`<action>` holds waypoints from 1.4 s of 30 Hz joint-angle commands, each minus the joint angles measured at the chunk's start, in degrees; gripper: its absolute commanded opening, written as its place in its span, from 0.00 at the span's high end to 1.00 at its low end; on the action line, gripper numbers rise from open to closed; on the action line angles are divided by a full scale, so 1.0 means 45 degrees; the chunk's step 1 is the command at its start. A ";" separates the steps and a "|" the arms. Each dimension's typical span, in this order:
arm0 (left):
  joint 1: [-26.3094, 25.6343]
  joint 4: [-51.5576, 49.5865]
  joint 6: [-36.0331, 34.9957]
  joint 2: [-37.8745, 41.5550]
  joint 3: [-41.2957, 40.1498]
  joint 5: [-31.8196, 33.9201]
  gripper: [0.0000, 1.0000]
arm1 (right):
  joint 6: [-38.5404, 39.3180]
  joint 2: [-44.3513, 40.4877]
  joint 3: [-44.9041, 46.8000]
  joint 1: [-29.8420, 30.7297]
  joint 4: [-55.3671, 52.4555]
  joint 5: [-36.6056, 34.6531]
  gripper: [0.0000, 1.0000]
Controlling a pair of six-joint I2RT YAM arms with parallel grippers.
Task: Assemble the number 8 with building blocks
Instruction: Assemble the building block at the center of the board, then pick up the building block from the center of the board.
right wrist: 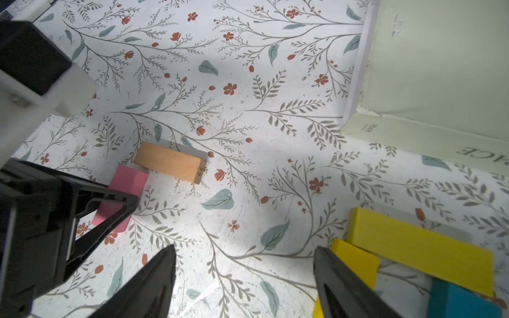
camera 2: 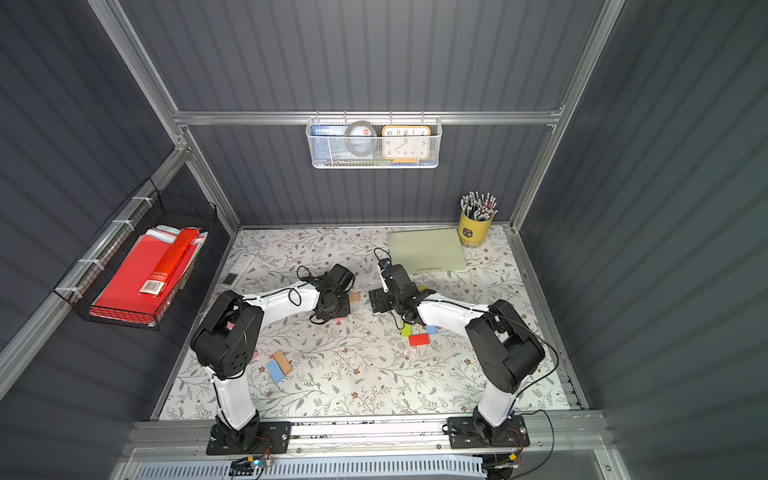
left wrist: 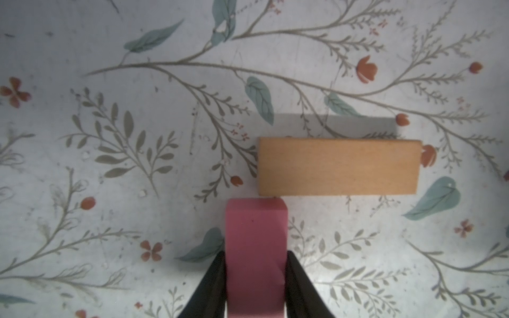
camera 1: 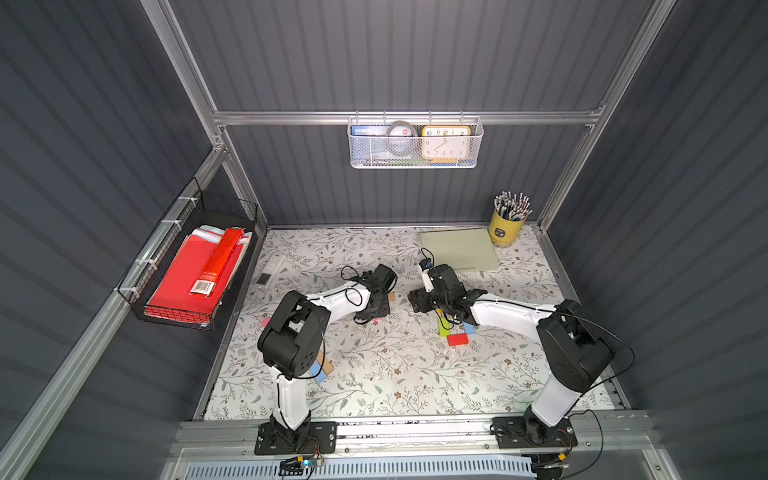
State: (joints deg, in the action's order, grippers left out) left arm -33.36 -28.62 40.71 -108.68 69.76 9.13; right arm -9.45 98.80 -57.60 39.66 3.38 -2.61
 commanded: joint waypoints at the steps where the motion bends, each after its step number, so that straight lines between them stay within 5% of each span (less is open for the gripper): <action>1: -0.0065 -0.0307 -0.0139 -0.0191 0.0159 0.0193 0.67 | 0.0011 -0.0299 0.0067 -0.0043 -0.0073 -0.0006 0.17; 15: -0.0059 -0.0280 -0.0242 -0.0177 0.0058 0.0508 0.62 | 0.0010 -0.0263 0.0067 -0.0027 -0.0087 0.0017 0.17; 23: -0.0064 -0.0505 -0.0043 0.0630 0.0447 0.0769 0.37 | -0.0028 -0.0405 0.0008 -0.0027 -0.0110 0.0043 0.17; 27: -0.0064 -0.0861 0.0150 0.1298 0.0553 0.1169 0.33 | -0.0028 -0.0602 0.0027 -0.0042 -0.0149 0.0179 0.17; 30: 0.0058 -0.1174 0.0607 0.2320 0.0553 0.1952 0.19 | -0.0048 -0.0849 -0.0031 -0.0044 -0.0243 0.0397 0.17; 37: 0.2323 -0.2277 0.1149 0.4684 -0.0565 0.2578 0.01 | 0.0035 -0.1358 -0.0012 0.0044 -0.0341 0.1019 0.17; 42: 0.3664 -0.2845 0.1673 0.6258 -0.1852 0.2633 0.01 | 0.0123 -0.1707 0.0229 0.0088 -0.0197 0.1156 0.17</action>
State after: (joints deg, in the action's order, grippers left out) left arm -18.02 -36.23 45.82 -82.94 64.51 20.08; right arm -9.41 92.60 -57.54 39.75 2.94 1.52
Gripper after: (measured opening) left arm 0.993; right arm 0.829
